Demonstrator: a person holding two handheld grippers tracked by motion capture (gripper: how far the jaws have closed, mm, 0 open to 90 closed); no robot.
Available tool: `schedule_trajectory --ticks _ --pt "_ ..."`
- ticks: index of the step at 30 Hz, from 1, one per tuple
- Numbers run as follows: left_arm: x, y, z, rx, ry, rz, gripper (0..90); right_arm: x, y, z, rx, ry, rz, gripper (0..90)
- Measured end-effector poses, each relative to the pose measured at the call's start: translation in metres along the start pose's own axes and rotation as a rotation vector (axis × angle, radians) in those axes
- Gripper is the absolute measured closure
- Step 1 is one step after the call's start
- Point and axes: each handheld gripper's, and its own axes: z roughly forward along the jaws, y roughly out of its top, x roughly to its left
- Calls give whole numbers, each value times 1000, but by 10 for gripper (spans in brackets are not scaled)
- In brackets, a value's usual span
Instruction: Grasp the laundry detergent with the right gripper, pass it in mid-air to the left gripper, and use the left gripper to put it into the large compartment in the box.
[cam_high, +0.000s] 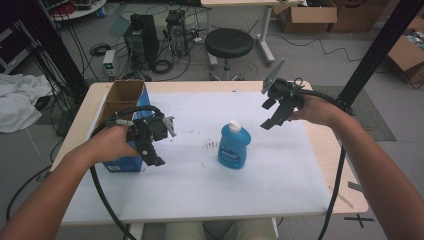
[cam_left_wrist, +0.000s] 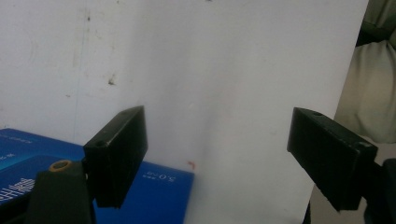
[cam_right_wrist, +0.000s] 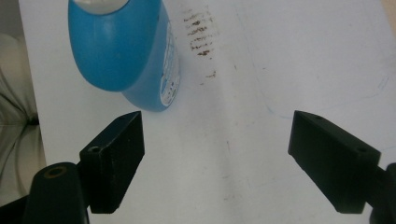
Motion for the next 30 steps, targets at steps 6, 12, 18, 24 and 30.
schedule_trajectory --ticks 6,12,18,24,30 --pt "0 2 0 3 -1 3 208 8 -11 5 -36 0 18 186" --pt "1 1 1 3 0 0 208 17 -22 13 -65 -1 40 184" --pt "1 1 1 0 3 -1 209 17 -29 17 -70 2 49 185" --pt "0 2 0 2 3 2 208 20 -38 26 -75 1 57 185" --pt "0 2 0 5 4 3 208 22 -49 37 -87 0 80 184"
